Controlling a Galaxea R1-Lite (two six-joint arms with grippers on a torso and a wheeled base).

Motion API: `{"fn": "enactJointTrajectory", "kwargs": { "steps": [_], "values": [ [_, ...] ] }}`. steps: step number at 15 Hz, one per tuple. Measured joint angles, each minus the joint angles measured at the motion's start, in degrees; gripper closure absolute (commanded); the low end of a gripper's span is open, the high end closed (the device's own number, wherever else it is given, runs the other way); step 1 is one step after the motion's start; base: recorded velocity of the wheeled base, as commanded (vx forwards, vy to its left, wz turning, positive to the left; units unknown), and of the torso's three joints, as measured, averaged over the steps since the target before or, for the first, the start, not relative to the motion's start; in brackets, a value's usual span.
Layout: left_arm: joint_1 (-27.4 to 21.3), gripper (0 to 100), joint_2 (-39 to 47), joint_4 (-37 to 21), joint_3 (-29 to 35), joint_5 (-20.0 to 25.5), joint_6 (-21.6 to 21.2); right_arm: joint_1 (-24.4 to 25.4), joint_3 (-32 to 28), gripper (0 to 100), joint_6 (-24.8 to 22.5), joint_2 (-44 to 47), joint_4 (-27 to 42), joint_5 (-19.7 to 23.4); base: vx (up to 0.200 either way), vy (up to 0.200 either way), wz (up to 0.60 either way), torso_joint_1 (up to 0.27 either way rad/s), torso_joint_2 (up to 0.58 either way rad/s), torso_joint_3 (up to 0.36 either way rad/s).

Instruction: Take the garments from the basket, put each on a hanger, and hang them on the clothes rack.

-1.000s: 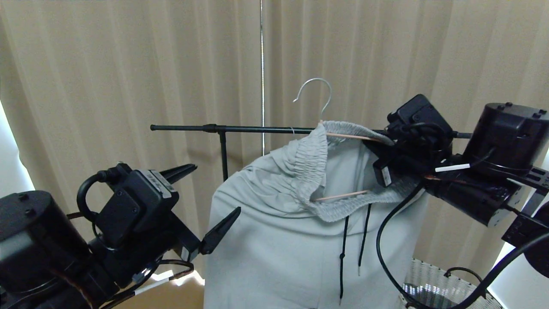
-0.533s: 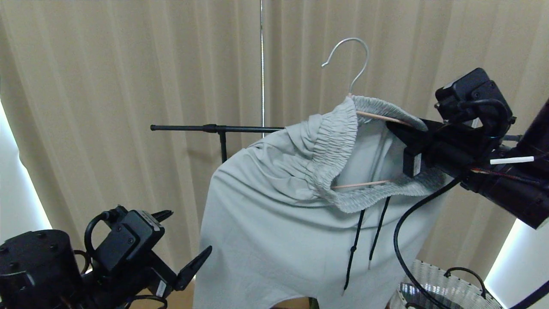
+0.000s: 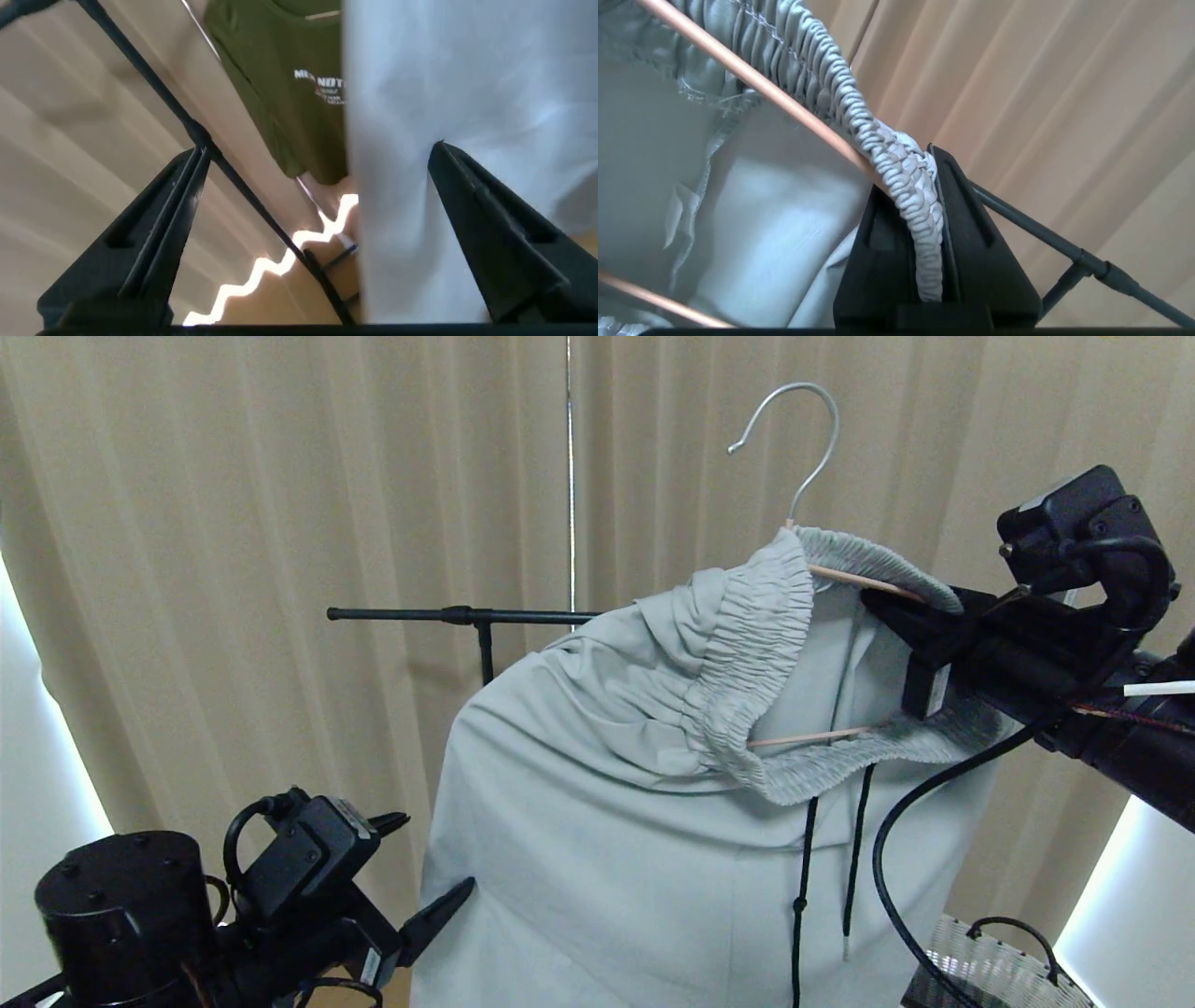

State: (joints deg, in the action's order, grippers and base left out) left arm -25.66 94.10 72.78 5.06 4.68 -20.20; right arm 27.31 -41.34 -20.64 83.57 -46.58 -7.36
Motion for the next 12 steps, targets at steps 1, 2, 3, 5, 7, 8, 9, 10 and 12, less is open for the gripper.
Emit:
{"fn": "enactJointTrajectory", "kwargs": {
  "steps": [1,2,3,5,7,8,9,10,12],
  "values": [
    [0.0,100,0.28,0.02,-0.1,-0.04,-0.05,0.0,-0.2,100,-0.02,-0.07,0.02,0.0,0.0,0.0,0.0,0.0,0.0,0.0],
    [0.3,100,0.5,-0.02,-0.4,-0.23,-0.1,0.02,-0.39,100,-0.05,-0.11,0.02,0.0,0.0,0.0,0.0,0.0,0.0,0.0],
    [0.96,100,0.69,-0.02,-0.79,-0.41,-0.16,0.02,-0.52,100,-0.07,-0.18,0.02,-0.02,0.0,0.0,0.0,0.0,0.0,0.0],
    [4.36,100,0.88,0.0,-2.22,-0.44,-1.45,-0.09,-0.72,100,-0.05,-0.22,0.11,-0.13,0.0,0.0,0.0,0.0,0.0,0.0],
    [10.25,100,0.91,0.49,-3.94,-0.37,-5.08,-0.85,-1.22,100,-0.05,-0.24,0.24,-0.13,0.0,0.0,0.0,0.0,0.0,0.0],
    [13.21,100,0.96,2.02,-4.4,-0.28,-6.89,-1.54,-1.63,100,-0.05,-0.16,0.35,-0.16,0.0,0.0,0.0,0.0,0.0,0.0],
    [15.88,100,1.18,4.22,-4.68,-0.17,-9.08,-2.12,-2.1,100,-0.05,-0.05,0.41,-0.16,0.0,0.0,0.0,0.0,0.0,0.0],
    [17.62,100,1.57,5.25,-4.88,-0.15,-11.02,-2.47,-2.43,100,-0.05,0.06,0.51,-0.16,0.0,0.0,0.0,0.0,0.0,0.0],
    [19.02,100,2.26,5.52,-4.96,-0.11,-12.07,-2.72,-2.78,100,-0.1,0.2,0.68,-0.18,0.0,0.0,0.0,0.0,0.0,0.0]
  ]
}}
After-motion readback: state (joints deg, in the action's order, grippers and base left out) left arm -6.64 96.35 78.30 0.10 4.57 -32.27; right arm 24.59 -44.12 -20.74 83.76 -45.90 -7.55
